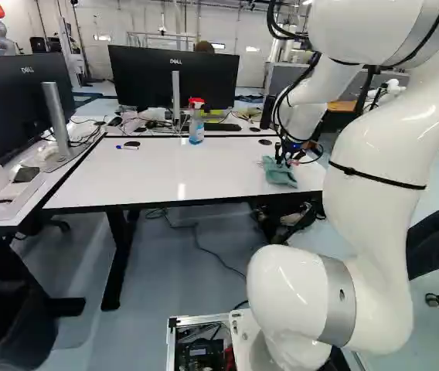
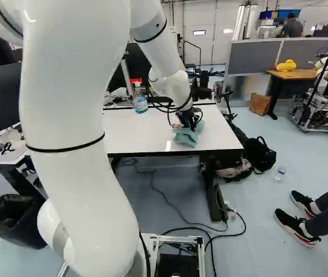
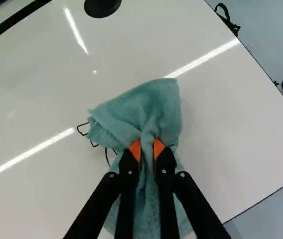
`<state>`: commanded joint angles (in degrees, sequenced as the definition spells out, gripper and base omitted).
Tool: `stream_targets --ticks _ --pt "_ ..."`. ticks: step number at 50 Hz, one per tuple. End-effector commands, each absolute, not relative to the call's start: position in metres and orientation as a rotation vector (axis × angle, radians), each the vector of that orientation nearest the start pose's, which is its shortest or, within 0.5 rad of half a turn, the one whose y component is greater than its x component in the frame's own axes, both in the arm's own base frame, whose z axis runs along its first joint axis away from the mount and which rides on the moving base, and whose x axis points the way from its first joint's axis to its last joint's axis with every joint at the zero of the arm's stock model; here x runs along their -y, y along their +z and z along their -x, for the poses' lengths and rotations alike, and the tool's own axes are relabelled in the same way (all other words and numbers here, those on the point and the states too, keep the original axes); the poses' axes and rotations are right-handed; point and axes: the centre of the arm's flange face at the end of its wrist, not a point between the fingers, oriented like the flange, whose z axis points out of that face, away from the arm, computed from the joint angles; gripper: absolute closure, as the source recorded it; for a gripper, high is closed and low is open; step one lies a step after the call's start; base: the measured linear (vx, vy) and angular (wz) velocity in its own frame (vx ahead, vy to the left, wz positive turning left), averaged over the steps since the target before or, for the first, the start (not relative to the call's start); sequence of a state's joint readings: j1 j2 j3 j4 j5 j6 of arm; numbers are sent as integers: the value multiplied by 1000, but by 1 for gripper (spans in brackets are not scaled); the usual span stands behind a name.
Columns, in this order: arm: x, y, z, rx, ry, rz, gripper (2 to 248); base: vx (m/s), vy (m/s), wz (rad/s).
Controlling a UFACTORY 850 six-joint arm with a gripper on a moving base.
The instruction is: Clean the table with the green towel
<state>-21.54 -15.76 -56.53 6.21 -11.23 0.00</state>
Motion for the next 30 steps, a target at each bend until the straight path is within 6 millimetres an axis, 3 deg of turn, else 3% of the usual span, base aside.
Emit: stream_targets --ticks 30 --pt "181 434 -561 -632 -850 2996 200 0 0 0"
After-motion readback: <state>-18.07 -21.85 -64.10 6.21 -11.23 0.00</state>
